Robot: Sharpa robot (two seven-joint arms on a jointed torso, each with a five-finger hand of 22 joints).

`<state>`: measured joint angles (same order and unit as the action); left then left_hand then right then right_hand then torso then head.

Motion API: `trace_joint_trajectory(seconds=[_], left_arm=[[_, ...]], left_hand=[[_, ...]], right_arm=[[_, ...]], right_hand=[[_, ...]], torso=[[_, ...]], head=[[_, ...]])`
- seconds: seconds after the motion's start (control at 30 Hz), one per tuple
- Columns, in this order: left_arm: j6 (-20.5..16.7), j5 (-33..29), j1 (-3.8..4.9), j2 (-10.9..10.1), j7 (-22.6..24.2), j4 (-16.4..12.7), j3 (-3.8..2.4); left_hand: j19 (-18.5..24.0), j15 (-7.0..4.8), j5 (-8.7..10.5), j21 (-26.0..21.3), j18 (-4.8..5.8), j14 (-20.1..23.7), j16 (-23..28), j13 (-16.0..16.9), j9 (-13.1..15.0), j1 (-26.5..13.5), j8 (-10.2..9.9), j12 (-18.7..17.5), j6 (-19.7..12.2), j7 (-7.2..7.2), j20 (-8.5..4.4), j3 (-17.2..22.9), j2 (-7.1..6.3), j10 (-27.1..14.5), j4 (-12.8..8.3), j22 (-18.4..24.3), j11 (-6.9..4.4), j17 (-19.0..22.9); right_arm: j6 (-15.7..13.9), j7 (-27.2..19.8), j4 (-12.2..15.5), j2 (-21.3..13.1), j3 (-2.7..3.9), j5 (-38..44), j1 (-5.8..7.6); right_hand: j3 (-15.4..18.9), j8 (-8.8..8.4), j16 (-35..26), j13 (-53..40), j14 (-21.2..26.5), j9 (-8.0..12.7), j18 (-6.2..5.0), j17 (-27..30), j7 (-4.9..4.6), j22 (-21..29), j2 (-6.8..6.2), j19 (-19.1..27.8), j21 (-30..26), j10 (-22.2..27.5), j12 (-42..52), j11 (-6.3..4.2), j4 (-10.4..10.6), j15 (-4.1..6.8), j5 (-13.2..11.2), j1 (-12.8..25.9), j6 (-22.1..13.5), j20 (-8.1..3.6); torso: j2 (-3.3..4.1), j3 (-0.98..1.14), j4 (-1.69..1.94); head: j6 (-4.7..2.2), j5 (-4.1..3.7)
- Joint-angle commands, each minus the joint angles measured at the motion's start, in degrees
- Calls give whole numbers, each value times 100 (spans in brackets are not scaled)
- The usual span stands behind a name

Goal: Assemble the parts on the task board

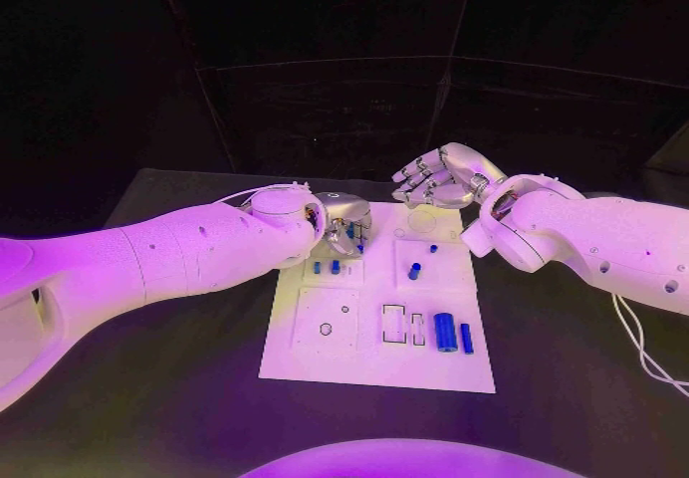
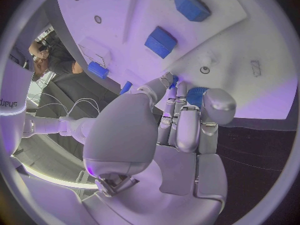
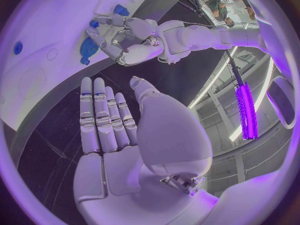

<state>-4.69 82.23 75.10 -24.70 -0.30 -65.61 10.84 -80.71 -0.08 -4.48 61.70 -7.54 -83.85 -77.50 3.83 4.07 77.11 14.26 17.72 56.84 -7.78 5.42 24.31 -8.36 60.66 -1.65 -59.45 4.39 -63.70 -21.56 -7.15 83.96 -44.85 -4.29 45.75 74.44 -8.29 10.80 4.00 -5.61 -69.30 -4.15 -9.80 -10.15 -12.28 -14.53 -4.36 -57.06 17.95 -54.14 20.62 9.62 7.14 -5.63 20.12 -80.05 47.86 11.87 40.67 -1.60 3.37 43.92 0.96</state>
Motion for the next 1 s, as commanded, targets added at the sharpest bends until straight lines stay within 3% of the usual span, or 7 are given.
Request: trace_joint_trajectory(seconds=[0.03,0.43,0.7,0.9,1.0], left_arm=[[225,63,-19,24,-48,25,8],[227,64,-39,53,-37,39,7],[-140,63,-43,-24,10,-20,4],[-517,-21,-42,-199,164,-238,-12],[-627,-74,-41,-293,223,-365,-67]], left_hand=[[-32,-45,32,32,75,-144,23,-12,-9,-15,-30,-56,71,-4,-14,66,80,78,-6,-8,0,18],[-64,-93,64,95,89,-155,-8,-3,10,15,-46,-124,305,25,-58,326,308,374,-48,-90,-61,28],[-79,-92,74,119,97,-152,-6,-9,7,4,-93,-227,369,-2,-63,394,267,445,-115,-124,-50,69],[-96,-75,73,156,108,-148,-1,-13,-7,-18,-160,-323,352,-30,-55,440,212,445,-157,-169,-27,108],[-100,-73,72,165,110,-147,-1,-13,-8,-16,-169,-336,353,-31,-54,450,208,449,-166,-179,-27,115]], right_arm=[[-44,-60,9,9,4,-16,12],[-61,-67,1,17,4,-49,12],[-76,-64,-5,14,4,-58,12],[-139,-12,-51,9,4,-59,12],[-145,-7,-69,15,4,-60,12]], right_hand=[[0,35,-17,5,3,5,-54,5,-125,9,3,-27,-28,28,25,-5,-32,-50,36,22,-36,6],[5,58,-24,50,2,4,-52,27,-130,42,28,-51,-72,38,55,0,13,-58,63,103,-48,12],[5,58,-24,50,2,4,-52,27,-130,42,28,-51,-72,38,55,0,13,-58,63,103,-48,12],[4,64,-25,61,3,4,-52,33,-130,50,34,-57,-82,43,61,0,20,-59,69,114,-50,14],[2,65,-25,63,3,4,-52,34,-129,51,37,-58,-84,43,63,0,20,-59,72,114,-51,14]], torso=[[-1,1,0],[-5,-1,6],[-7,-5,10],[-10,-5,11],[-11,-5,7]], head=[[7,6],[18,3],[1,-8],[-15,1],[-22,5]])
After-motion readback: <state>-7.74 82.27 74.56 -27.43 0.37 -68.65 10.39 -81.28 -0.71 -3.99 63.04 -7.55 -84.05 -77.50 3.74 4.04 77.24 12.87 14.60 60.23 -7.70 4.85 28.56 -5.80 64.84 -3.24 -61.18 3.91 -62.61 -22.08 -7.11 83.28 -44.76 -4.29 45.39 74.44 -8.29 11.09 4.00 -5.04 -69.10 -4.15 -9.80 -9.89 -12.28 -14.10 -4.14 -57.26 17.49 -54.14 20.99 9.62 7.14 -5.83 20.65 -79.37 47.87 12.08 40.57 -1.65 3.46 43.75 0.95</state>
